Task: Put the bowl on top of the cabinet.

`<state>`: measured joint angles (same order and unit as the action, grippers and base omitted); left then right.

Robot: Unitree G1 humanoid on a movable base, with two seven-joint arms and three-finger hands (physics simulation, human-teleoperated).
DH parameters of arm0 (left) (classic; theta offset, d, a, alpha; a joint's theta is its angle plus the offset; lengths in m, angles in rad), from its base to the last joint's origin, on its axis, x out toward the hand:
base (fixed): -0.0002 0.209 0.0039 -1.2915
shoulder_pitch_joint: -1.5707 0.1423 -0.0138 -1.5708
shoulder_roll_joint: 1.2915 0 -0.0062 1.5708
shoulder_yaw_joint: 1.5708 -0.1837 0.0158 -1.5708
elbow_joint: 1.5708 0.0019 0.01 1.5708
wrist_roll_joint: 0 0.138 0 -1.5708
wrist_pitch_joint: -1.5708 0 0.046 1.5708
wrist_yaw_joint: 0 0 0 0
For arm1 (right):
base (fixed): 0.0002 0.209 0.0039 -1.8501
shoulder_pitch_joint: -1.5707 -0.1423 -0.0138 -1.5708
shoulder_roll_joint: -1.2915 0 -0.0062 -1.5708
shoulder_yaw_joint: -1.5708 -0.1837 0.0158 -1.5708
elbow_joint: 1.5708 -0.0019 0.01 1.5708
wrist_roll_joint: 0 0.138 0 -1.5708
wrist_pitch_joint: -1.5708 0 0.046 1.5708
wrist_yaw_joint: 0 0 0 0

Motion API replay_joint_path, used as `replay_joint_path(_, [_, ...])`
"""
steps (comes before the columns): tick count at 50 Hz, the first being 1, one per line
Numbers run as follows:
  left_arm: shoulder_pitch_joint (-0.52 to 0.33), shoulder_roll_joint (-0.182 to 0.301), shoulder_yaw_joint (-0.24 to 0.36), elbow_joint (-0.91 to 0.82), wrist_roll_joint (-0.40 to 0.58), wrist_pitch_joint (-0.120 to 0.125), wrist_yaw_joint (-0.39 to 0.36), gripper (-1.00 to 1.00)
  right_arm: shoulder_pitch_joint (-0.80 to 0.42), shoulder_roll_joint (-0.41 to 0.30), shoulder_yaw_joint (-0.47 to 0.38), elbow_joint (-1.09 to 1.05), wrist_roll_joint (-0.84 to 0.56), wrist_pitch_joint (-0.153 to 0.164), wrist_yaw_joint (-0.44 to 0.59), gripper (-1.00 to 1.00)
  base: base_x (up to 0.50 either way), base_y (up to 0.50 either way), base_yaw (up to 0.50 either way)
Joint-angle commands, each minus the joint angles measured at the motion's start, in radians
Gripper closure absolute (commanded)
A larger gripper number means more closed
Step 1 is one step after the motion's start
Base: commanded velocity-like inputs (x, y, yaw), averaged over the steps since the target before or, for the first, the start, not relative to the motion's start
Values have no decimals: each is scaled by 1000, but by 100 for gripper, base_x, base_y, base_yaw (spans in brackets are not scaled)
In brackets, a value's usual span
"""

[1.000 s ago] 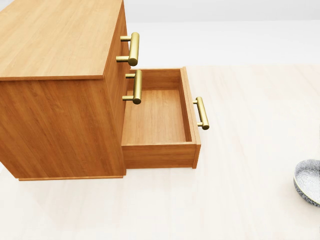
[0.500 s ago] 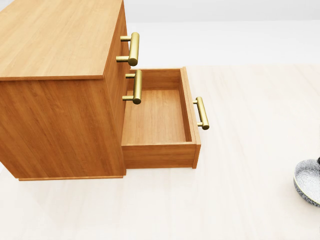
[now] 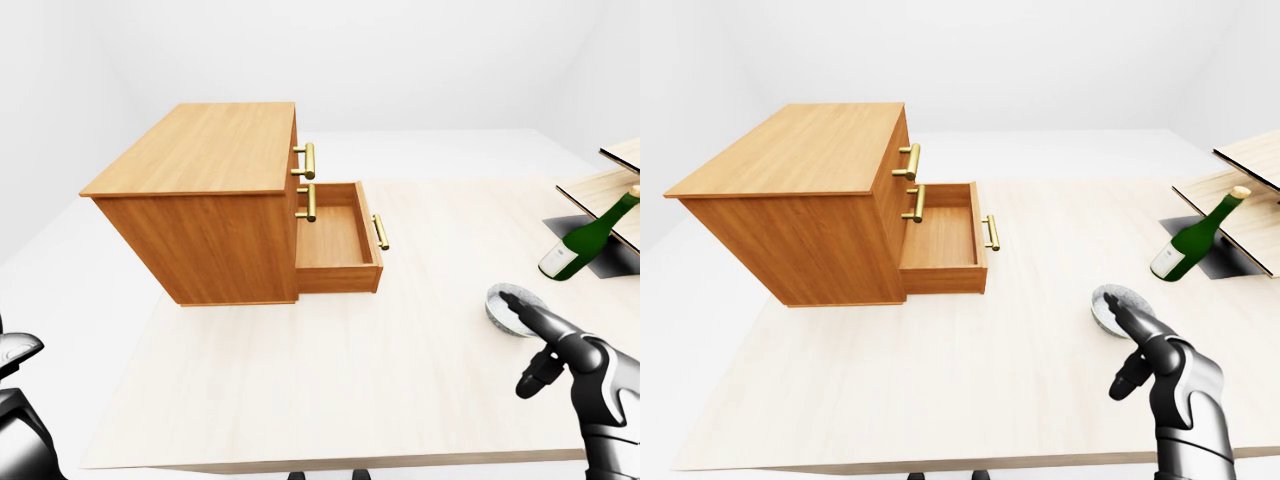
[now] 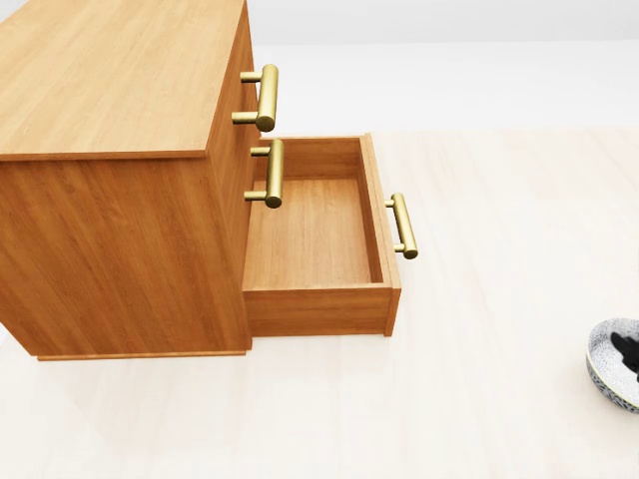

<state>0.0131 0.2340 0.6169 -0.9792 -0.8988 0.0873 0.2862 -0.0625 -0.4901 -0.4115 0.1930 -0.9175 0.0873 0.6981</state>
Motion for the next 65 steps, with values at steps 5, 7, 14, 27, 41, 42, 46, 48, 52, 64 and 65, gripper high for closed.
replay_joint_path(5, [-1,0,-1,0,3,0,1,-100,22,7,-16,-6,-13,0,0,-98,0,0,0])
replay_joint_path(7, [-2,2,1,-1,1,0,3,-100,27,10,-15,-4,-14,0,0,-98,0,0,0])
replay_joint_path(14, [-3,0,-2,-1,5,0,1,-100,20,9,-13,13,-10,0,0,-98,0,0,0])
replay_joint_path(27, [1,-8,-10,3,18,0,-8,-100,-2,8,14,59,9,0,0,-98,0,0,0])
replay_joint_path(41, [2,-19,-20,11,41,0,-25,-100,-30,6,58,207,85,0,0,-99,0,0,0])
replay_joint_path(42, [3,-20,-20,12,42,0,-26,-100,-29,5,63,216,90,0,0,-100,0,0,0])
replay_joint_path(46, [4,-19,-17,6,37,0,-23,-100,-20,8,78,242,111,0,0,-100,0,0,0])
replay_joint_path(48, [5,-17,-12,0,28,0,-17,-100,-10,9,81,246,118,0,-3,62,0,0,0])
replay_joint_path(52, [9,-16,-7,-9,19,0,-14,-100,9,19,82,238,128,0,-7,100,0,0,0])
replay_joint_path(64, [14,-19,-6,-19,15,0,-14,-100,23,17,73,241,139,0,-11,100,0,0,0])
replay_joint_path(65, [14,-19,-8,-17,18,0,-15,-100,20,16,73,244,139,0,-13,100,0,0,0])
